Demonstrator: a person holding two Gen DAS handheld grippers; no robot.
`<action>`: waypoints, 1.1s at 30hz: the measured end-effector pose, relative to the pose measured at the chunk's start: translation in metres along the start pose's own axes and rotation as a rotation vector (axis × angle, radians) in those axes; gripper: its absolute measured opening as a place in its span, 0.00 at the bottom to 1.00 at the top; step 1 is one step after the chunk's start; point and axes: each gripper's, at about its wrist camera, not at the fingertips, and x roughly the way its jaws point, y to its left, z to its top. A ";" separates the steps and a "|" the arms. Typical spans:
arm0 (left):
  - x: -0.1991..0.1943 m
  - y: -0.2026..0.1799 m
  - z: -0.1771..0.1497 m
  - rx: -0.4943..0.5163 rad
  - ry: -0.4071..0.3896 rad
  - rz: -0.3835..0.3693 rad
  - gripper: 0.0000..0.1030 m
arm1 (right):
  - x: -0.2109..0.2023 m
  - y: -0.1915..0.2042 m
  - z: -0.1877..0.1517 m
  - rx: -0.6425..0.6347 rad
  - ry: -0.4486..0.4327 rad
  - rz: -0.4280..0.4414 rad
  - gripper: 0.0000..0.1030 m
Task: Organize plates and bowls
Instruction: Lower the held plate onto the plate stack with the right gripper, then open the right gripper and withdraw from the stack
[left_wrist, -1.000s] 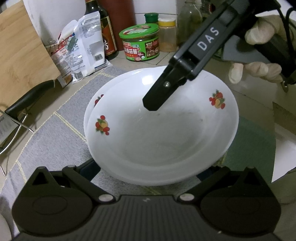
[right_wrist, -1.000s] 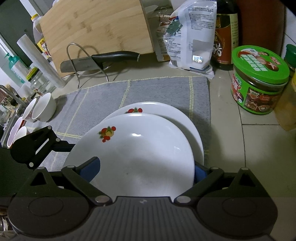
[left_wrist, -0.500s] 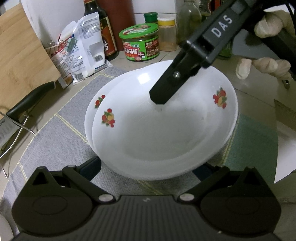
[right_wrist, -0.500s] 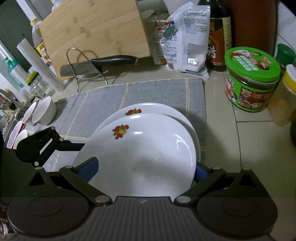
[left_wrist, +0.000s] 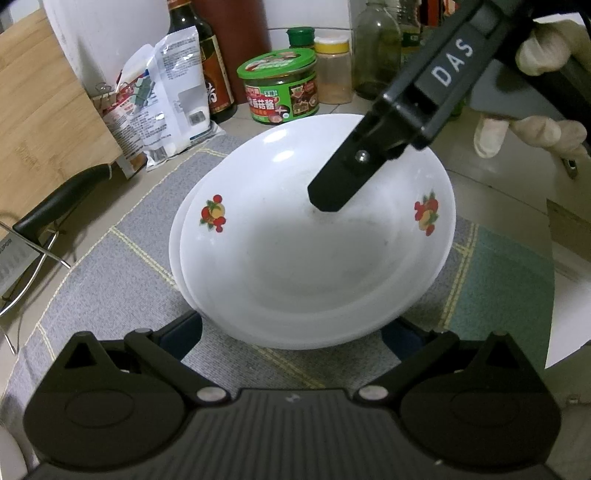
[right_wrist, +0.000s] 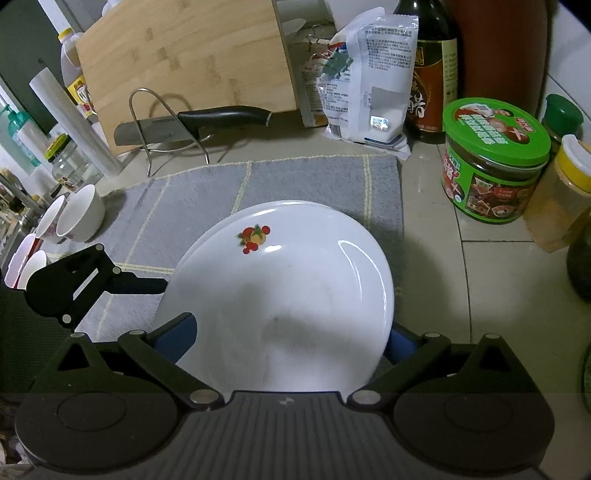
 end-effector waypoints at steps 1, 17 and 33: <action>0.000 0.000 0.000 -0.001 -0.001 -0.001 0.99 | 0.000 0.000 0.000 -0.001 0.002 -0.003 1.00; -0.008 0.004 -0.004 -0.080 -0.034 -0.017 0.99 | 0.004 0.005 -0.002 -0.024 0.027 -0.097 1.00; -0.052 0.028 -0.041 -0.381 -0.162 0.121 0.99 | -0.006 0.040 -0.010 -0.153 -0.192 -0.107 1.00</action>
